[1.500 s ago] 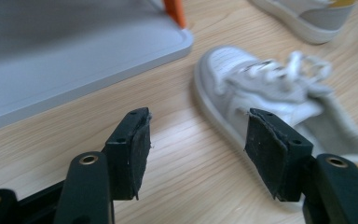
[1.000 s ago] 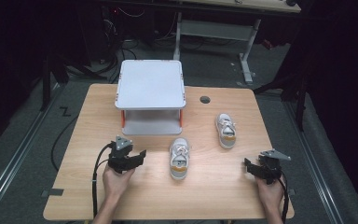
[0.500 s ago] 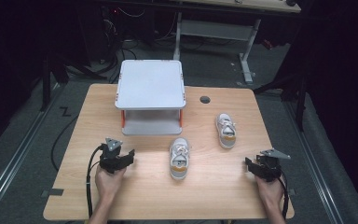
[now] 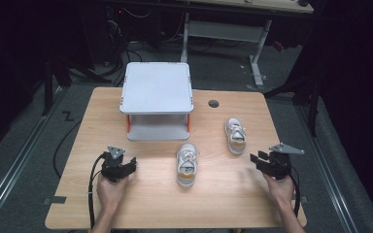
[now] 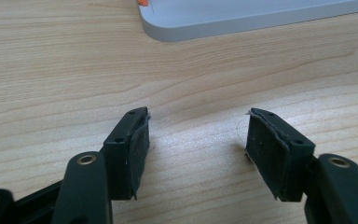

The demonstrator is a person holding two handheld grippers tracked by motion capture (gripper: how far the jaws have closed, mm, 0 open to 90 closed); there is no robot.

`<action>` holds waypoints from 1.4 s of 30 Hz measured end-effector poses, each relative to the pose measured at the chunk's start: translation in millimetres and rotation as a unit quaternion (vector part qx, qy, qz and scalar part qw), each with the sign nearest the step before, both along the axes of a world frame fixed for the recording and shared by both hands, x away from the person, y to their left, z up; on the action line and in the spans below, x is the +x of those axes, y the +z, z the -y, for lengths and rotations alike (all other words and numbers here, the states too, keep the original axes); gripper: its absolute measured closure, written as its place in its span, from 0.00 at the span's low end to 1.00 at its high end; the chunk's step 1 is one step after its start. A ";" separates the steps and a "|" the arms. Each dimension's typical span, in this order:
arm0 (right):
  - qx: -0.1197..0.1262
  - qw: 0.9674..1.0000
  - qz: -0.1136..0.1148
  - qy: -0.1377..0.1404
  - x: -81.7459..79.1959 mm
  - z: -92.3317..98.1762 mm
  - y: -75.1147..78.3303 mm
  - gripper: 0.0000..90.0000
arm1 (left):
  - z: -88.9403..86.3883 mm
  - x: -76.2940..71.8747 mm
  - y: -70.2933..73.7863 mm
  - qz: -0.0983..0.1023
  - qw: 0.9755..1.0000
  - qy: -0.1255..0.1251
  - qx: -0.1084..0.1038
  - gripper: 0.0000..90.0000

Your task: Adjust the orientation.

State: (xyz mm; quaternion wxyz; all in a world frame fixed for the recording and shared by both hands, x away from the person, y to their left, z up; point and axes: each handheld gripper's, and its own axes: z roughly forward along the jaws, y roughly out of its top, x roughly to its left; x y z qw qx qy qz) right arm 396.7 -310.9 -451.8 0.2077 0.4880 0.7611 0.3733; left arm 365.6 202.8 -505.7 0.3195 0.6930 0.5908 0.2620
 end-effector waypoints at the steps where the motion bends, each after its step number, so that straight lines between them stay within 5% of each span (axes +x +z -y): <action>1: 0.002 1.000 0.000 0.005 2.1 -3.0 3.8 0.65 | 1.1 0.3 -0.3 0.001 1.000 0.001 0.003 0.43; 14: -0.028 0.999 -0.013 0.042 49.4 -54.5 26.0 0.66 | 1.4 1.3 -0.3 -0.002 1.000 -0.004 0.009 0.40; 23: -0.059 0.996 -0.057 0.026 82.3 -77.6 17.4 0.70 | 0.7 1.5 -0.2 -0.002 1.000 -0.002 0.004 0.39; 27: -0.081 0.992 -0.090 0.019 95.7 -84.5 5.0 0.75 | -0.2 1.7 -0.3 -0.002 1.000 -0.003 -0.002 0.39; 31: -0.083 0.991 -0.101 0.023 99.4 -89.1 -3.0 0.85 | -0.7 1.7 -0.3 -0.001 1.000 -0.002 -0.004 0.39; 42: -0.079 0.993 -0.083 0.016 95.8 -77.0 1.4 0.92 | -2.0 1.8 -0.1 -0.002 1.000 -0.002 -0.007 0.39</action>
